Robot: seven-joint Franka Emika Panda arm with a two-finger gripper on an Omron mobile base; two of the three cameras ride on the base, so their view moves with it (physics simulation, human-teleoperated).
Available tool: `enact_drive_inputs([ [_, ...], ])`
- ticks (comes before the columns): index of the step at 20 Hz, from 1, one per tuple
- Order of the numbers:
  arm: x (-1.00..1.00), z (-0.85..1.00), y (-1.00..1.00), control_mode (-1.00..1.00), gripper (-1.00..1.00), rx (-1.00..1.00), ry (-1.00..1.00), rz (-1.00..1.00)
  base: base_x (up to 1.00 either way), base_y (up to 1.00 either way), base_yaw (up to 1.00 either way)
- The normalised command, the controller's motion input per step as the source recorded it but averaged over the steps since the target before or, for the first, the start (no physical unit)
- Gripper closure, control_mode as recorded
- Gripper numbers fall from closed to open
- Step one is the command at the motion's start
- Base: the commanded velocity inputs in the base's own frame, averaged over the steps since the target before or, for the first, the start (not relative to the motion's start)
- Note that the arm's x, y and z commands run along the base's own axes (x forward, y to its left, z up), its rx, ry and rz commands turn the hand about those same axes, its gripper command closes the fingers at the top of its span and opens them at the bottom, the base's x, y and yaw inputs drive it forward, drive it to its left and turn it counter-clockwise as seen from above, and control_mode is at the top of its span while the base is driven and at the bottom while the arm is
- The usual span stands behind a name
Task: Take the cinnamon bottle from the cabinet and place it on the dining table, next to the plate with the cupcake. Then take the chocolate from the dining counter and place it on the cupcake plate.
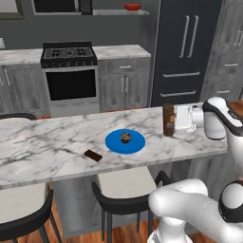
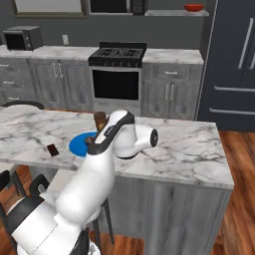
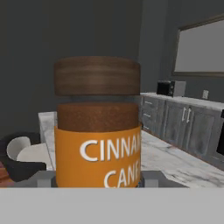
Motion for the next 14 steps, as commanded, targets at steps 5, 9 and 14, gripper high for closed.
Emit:
enact_drive_inputs([
  [5, 0.25, -0.95, 0.14, -1.00, 1.00, -0.07, 0.00, 0.00, 0.00, 0.00, 0.00],
  [9, 0.67, -0.70, 0.13, -1.00, 1.00, -0.03, 0.00, 0.00, 0.00, 0.00, 0.00],
  [14, 0.70, -0.38, -0.02, -1.00, 1.00, 0.00, 0.00, 0.00, 0.00, 0.00, 0.00],
])
